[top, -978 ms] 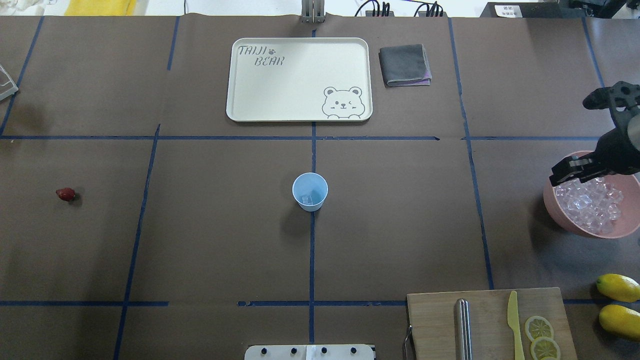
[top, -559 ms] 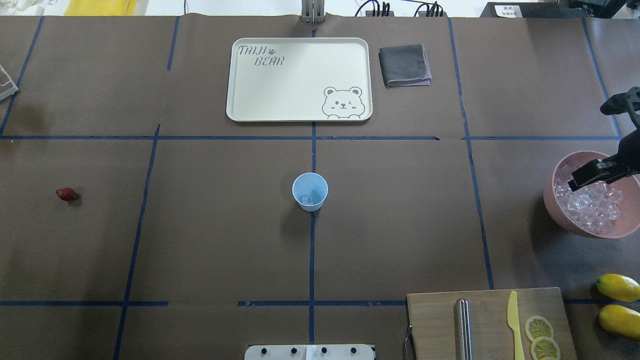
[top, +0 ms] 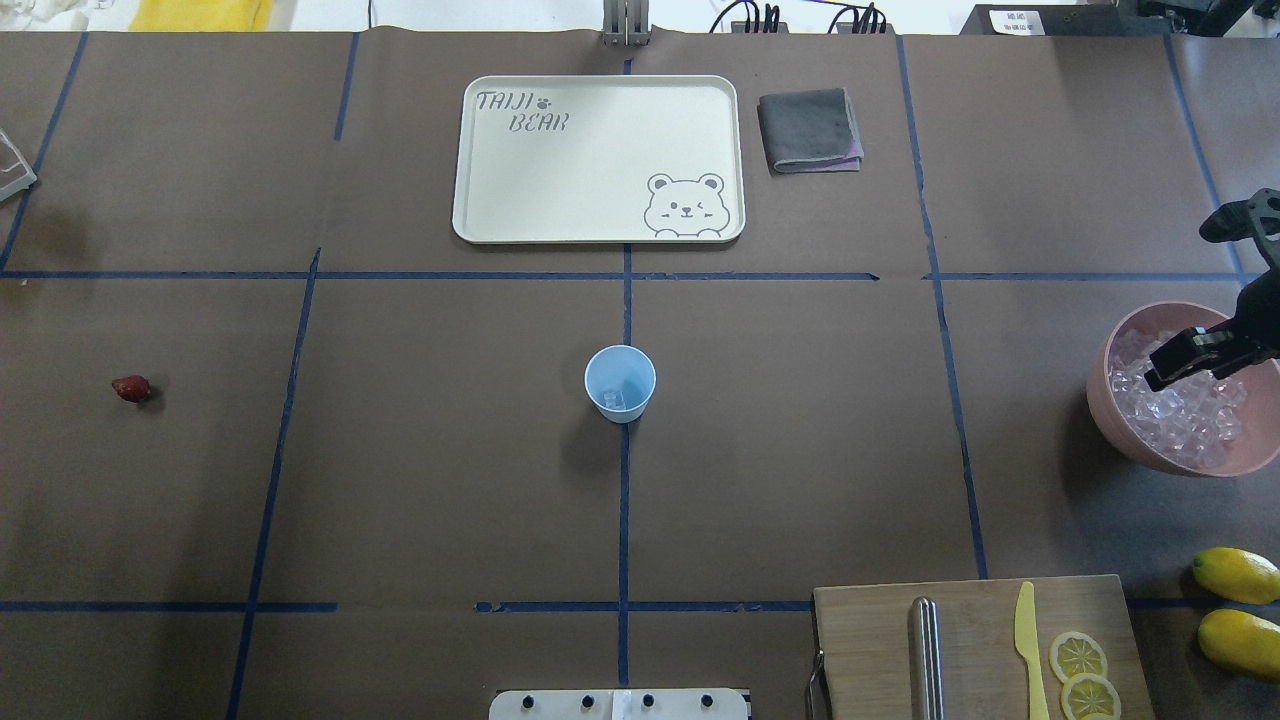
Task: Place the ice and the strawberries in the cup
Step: 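Return the right gripper to the bowl and grasp another ice cube, then carry the ice cube with the right gripper over the light-blue cup, then open the right gripper to release the ice cube into the cup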
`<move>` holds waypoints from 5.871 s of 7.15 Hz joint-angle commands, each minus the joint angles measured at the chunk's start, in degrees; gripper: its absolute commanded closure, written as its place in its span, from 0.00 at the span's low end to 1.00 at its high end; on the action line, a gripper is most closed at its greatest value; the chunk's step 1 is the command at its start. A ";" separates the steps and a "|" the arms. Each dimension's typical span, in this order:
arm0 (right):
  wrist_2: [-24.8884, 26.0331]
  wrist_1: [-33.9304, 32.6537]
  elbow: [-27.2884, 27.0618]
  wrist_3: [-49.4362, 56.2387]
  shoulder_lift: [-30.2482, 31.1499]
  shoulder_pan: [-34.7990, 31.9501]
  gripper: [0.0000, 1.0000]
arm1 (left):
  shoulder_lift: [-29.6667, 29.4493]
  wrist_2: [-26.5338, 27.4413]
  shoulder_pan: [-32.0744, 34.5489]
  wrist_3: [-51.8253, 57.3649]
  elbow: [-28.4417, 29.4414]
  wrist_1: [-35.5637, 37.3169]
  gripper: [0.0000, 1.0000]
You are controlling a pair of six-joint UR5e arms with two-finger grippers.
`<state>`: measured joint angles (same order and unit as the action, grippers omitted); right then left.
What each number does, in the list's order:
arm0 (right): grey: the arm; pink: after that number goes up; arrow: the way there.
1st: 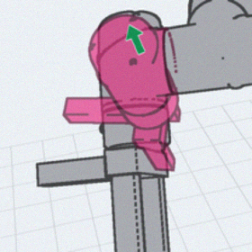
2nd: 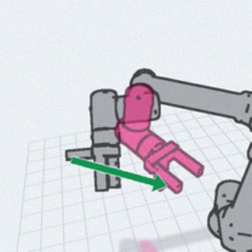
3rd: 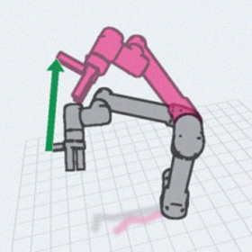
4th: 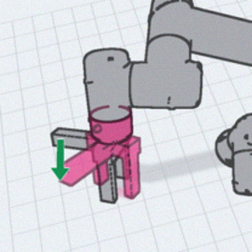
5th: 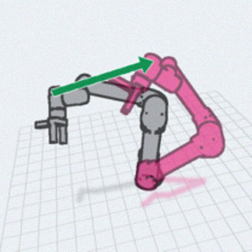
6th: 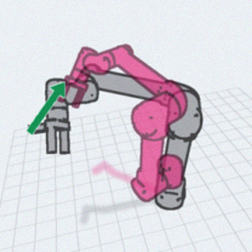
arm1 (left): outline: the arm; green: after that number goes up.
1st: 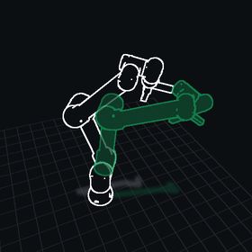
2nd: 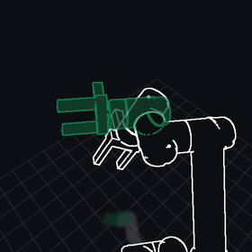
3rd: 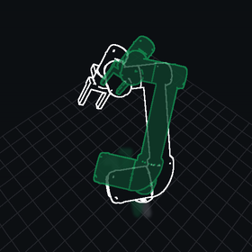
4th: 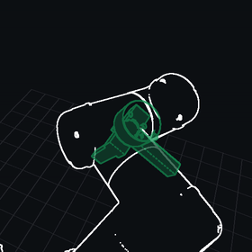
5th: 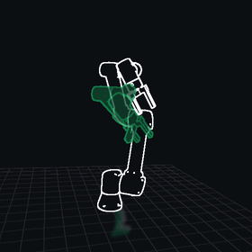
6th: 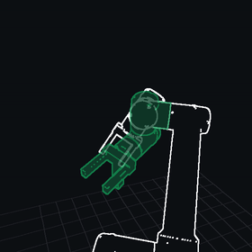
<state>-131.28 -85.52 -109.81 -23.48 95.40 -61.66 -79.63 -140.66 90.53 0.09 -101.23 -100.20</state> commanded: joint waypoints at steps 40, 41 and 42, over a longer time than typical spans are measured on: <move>22.65 3.25 13.93 -64.94 -47.15 32.40 0.44 | 2.55 -0.58 0.09 0.00 -3.18 0.00 0.00; 20.64 2.90 10.79 -64.94 -45.15 30.13 0.44 | 2.72 -0.58 0.09 0.00 -3.19 0.00 0.00; 16.71 2.81 5.45 -64.24 -39.30 26.19 0.42 | 2.73 -0.58 0.09 0.00 -3.10 0.00 0.00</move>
<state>-110.97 -82.51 -99.35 -88.24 51.13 -31.74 -76.99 -141.24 90.62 0.09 -104.32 -100.19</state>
